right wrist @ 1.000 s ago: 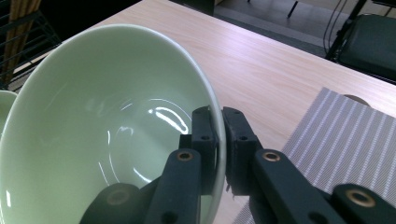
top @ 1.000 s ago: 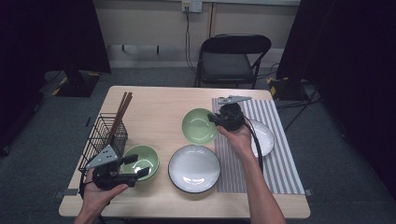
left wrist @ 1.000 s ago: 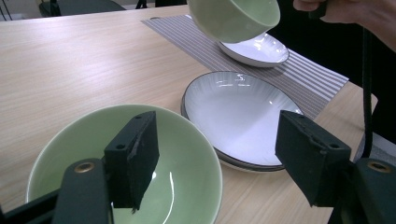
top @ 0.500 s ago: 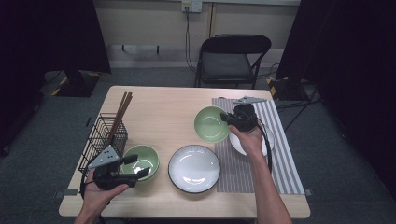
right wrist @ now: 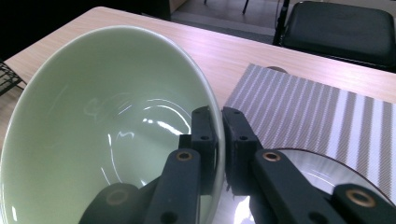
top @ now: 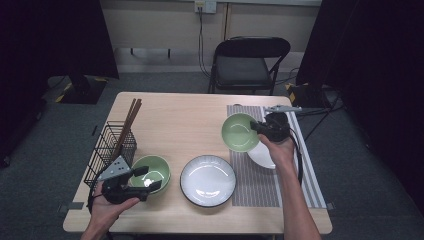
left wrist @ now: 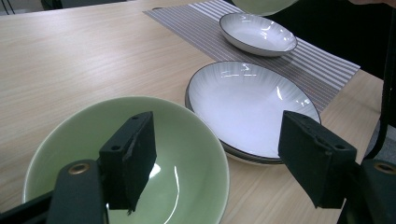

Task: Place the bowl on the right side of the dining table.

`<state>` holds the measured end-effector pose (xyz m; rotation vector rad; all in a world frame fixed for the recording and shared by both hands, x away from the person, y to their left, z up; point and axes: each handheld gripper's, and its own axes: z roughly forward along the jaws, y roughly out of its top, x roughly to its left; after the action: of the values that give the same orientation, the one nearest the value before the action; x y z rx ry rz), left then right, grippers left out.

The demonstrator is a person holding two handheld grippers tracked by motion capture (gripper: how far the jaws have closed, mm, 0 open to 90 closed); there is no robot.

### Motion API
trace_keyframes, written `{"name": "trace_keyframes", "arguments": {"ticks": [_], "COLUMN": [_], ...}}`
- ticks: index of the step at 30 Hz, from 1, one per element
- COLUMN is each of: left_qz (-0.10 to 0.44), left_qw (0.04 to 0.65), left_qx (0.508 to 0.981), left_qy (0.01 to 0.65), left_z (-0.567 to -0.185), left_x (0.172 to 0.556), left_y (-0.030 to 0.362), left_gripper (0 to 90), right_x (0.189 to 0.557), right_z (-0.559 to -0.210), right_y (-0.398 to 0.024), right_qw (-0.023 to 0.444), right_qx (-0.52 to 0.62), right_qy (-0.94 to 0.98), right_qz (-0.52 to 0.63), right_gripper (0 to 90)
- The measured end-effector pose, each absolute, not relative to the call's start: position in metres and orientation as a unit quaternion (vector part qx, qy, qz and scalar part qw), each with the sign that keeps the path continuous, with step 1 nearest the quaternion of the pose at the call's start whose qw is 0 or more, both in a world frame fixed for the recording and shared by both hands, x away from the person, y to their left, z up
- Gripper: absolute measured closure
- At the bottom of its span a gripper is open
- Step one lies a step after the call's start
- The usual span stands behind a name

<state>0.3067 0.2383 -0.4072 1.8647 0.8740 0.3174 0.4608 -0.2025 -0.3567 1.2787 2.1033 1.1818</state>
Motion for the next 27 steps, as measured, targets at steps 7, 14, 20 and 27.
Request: {"name": "trace_keyframes", "arguments": {"ticks": [7,14,20,27], "left_qz": [0.131,0.13,0.127,0.127], "left_qw": [0.502,0.498,0.5,0.497], "left_qx": [0.773,0.779,0.779,0.781], "left_qy": [0.364,0.358,0.356,0.356], "left_z": [-0.408,-0.408,-0.409,-0.41], "left_x": [0.307,0.307,0.307,0.308], "left_y": [0.238,0.237,0.233,0.232], "left_gripper": [27.5,27.4,27.5,27.3], "right_x": [0.46,0.459,0.457,0.456], "right_z": [-0.359,-0.365,-0.363,-0.366], "right_y": [-0.219,-0.234,-0.25,-0.261], "right_qw": [0.208,0.211,0.217,0.223], "right_qx": [0.475,0.495,0.507,0.518], "right_qy": [0.744,0.734,0.722,0.72], "right_qz": [0.421,0.414,0.418,0.405], "right_gripper": [84.2,84.1,84.1,84.1]}}
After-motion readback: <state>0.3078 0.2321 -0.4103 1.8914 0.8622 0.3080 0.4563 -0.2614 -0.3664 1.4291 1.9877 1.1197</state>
